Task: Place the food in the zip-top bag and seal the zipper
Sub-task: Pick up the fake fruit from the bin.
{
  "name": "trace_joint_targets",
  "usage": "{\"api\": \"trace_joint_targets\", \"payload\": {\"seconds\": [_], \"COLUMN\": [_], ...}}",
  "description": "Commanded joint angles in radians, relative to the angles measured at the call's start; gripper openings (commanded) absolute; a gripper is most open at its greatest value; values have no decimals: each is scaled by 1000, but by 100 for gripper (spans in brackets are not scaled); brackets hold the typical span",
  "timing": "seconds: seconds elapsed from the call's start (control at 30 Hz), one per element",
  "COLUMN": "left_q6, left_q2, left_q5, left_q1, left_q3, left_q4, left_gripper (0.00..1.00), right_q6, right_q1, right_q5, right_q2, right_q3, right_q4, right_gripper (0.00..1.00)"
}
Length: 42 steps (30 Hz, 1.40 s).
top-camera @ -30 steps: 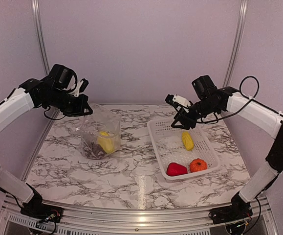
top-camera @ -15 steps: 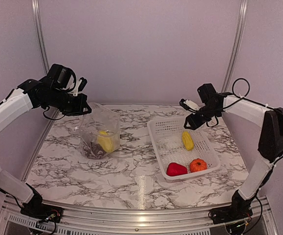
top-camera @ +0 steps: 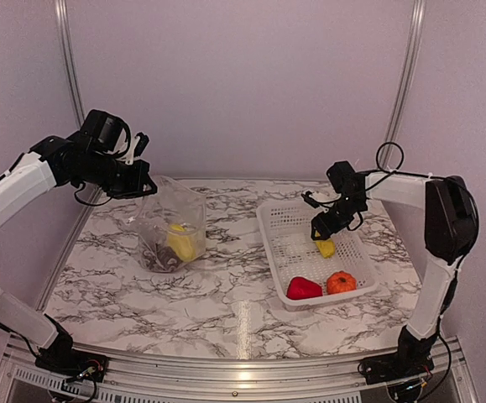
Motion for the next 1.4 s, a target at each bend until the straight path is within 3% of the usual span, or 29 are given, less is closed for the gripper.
{"api": "trace_joint_targets", "payload": {"seconds": [0.0,0.33,0.63,0.83,0.9,1.07,1.37], "left_q6": [-5,-6,-8,-11,-13,-20,-39], "left_q2": [-30,-31,-36,-55,-57,-54,-63], "left_q5": [-1,13,23,23,23,28,25], "left_q1": [-5,-8,-15,-20,-20,-22,-25], "left_q3": [-23,-40,-46,-67,-73,-77,-94], "left_q4": [26,48,54,62,66,74,95], "left_gripper": [0,0,0,0,0,0,0], "right_q6": [27,20,4,-10,-26,-73,-63], "right_q1": [-7,27,89,107,108,108,140], "right_q5": [34,40,180,203,165,-71,-354], "right_q2": [47,88,104,71,39,-52,-177], "right_q3": [29,18,26,53,79,157,338], "right_q4": [-26,-20,-3,-8,-24,-66,-9], "right_gripper": [64,62,59,42,34,24,21]}}
